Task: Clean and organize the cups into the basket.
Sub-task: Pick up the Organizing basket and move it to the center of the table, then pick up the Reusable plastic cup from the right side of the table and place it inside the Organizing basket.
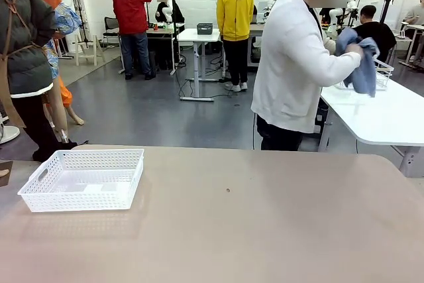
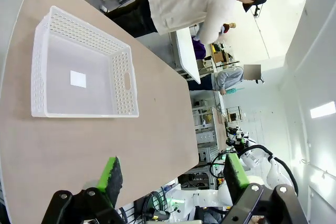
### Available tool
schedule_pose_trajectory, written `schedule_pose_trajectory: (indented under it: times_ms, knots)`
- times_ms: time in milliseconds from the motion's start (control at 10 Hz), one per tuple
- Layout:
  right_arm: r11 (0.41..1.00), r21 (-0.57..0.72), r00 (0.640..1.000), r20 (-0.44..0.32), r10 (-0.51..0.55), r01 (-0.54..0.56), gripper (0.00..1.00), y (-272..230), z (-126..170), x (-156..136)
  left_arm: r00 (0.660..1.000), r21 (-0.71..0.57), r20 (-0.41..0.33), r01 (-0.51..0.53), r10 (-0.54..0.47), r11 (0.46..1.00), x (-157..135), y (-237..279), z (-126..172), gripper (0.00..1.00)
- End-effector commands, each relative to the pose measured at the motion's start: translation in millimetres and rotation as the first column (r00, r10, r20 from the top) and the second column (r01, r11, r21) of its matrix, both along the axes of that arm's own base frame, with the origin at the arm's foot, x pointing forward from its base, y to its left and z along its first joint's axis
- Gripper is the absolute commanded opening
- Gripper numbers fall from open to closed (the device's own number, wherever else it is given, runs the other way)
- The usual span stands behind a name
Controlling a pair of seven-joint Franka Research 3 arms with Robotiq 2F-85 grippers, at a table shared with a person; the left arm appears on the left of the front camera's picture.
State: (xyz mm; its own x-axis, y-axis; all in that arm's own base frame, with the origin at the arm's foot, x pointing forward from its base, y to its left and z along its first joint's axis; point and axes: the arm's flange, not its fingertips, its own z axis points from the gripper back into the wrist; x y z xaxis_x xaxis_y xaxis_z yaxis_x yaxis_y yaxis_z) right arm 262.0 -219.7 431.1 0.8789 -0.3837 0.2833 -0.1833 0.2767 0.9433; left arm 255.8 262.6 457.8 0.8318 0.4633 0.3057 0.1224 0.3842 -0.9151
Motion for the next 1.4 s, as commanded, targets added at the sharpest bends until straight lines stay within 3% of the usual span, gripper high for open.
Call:
schedule_pose_trajectory:
  times_ms: [0, 1300]
  knots:
    - [1.000, -0.006, 1.000, -0.005, 0.000, 0.000, 1.00, -0.3, -1.1, 0.6, 1.000, -0.005, 0.002, 0.007, -0.007, 1.000, 0.4, -0.7, 0.1, 1.00]
    - [1.000, -0.006, 1.000, -0.005, 0.000, 0.000, 1.00, -0.3, -1.1, 0.6, 1.000, -0.005, 0.002, 0.007, -0.007, 1.000, 0.4, -0.7, 0.1, 1.00]
